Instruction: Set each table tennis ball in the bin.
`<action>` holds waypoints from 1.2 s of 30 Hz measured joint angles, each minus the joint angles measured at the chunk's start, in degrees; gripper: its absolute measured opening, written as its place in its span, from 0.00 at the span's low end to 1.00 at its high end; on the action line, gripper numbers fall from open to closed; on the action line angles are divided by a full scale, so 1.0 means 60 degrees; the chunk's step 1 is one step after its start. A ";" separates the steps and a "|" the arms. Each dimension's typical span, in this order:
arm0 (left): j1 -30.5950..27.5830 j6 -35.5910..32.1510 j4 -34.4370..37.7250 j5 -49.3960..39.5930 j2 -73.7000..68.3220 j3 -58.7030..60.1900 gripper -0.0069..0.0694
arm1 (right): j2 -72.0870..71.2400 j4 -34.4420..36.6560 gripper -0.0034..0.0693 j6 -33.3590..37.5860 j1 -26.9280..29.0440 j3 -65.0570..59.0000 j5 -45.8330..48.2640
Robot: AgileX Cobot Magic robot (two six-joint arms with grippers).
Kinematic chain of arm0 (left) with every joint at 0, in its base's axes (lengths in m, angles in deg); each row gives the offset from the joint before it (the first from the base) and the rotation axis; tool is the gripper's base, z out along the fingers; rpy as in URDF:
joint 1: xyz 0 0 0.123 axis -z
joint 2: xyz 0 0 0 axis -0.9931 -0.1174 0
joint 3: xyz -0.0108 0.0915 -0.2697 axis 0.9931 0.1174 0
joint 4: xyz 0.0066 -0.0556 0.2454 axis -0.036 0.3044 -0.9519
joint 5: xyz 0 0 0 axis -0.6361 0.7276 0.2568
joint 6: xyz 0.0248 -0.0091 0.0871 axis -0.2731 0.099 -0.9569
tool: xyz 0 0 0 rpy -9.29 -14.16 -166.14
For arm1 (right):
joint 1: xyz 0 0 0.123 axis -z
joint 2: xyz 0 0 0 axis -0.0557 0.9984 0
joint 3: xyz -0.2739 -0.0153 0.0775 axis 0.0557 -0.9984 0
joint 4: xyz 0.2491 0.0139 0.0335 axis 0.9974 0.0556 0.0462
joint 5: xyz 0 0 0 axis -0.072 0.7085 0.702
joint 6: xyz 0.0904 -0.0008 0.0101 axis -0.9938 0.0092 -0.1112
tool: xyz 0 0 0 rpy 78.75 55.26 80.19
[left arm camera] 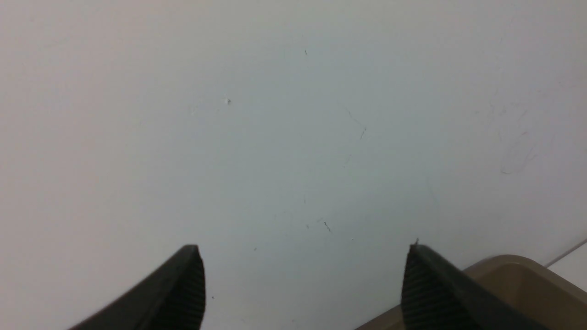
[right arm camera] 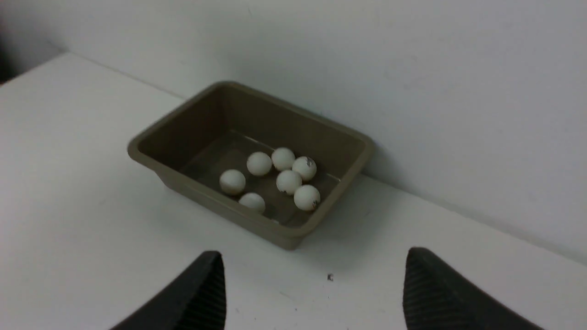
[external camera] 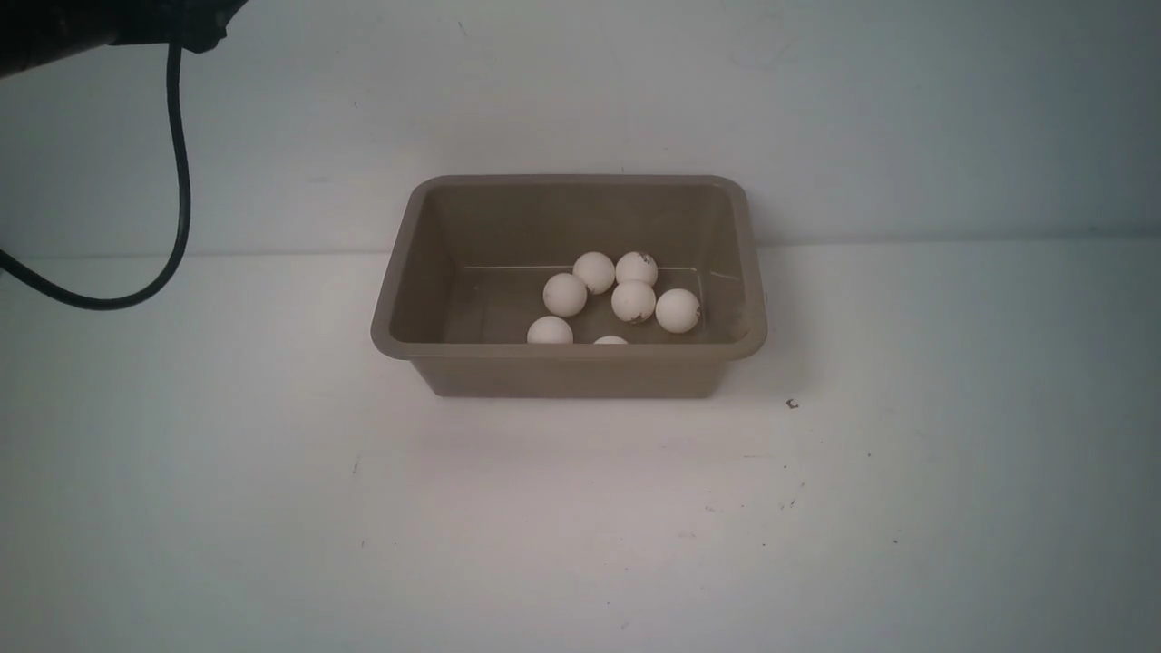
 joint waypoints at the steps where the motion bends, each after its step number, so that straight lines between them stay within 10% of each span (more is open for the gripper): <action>1: 0.0000 0.0000 0.0000 0.0000 0.0000 0.0000 0.77 | -0.0374 0.0071 0.70 0.0282 0.0000 -0.0872 -0.0486; 11: 0.0000 0.0000 0.0007 -0.0448 0.0000 0.0000 0.77 | -0.2644 0.1356 0.70 0.1841 0.0000 -0.6648 -0.4197; 36: 0.0000 0.0039 0.0007 -0.1243 0.0000 0.0000 0.77 | -0.2749 0.2280 0.70 0.1824 0.0000 -0.7419 -0.3796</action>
